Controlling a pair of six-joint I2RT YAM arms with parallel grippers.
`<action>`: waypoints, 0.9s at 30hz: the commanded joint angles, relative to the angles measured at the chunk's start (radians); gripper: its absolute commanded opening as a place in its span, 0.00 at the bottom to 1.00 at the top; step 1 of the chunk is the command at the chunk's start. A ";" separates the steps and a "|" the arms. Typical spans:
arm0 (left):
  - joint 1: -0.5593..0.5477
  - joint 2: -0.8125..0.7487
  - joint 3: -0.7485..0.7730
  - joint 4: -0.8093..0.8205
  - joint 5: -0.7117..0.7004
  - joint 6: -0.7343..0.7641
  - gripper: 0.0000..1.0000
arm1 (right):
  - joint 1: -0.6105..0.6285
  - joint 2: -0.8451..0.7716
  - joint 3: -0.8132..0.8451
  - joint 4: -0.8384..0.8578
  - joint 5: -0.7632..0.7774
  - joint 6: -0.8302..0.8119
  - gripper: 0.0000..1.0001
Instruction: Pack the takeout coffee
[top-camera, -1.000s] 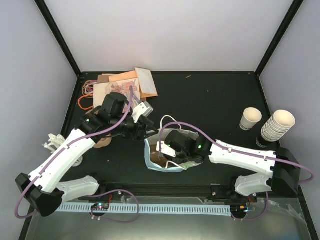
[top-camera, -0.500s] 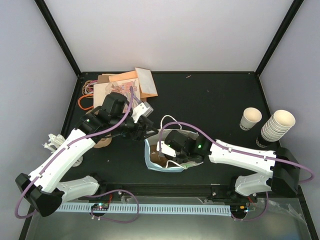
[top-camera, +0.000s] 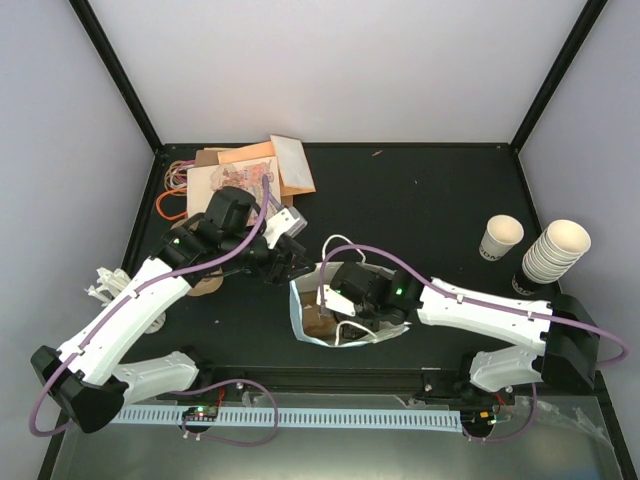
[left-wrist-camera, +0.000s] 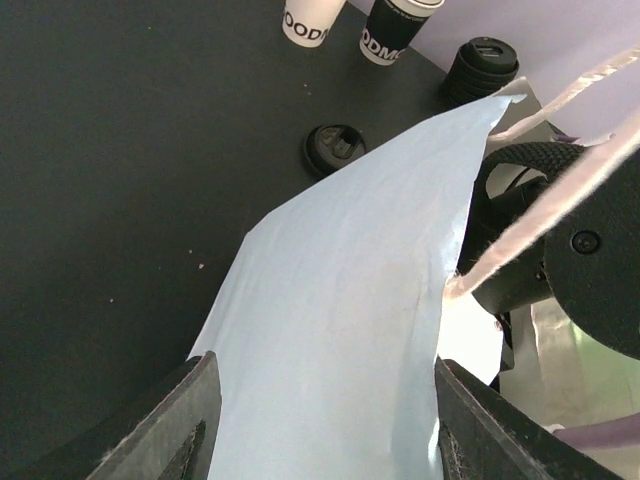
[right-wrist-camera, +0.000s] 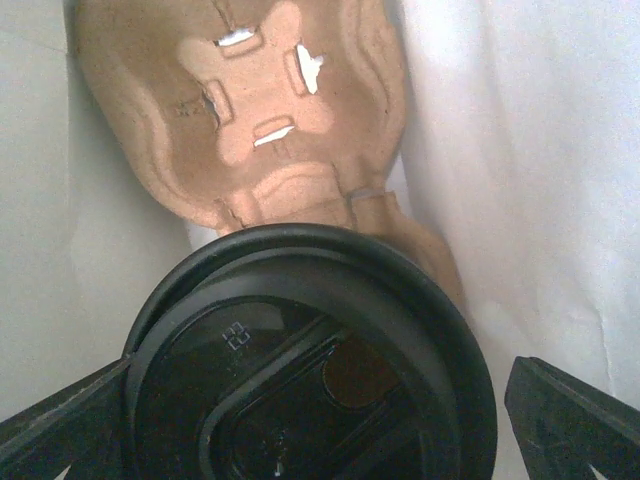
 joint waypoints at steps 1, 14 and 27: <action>-0.007 -0.003 0.028 -0.022 -0.009 0.019 0.58 | -0.009 0.011 -0.008 -0.183 0.033 -0.014 1.00; -0.030 0.018 0.035 -0.042 -0.004 0.038 0.55 | -0.006 -0.056 0.107 -0.242 0.012 -0.025 1.00; -0.122 0.088 0.111 -0.099 -0.070 0.076 0.33 | -0.003 -0.080 0.101 -0.190 -0.007 -0.050 1.00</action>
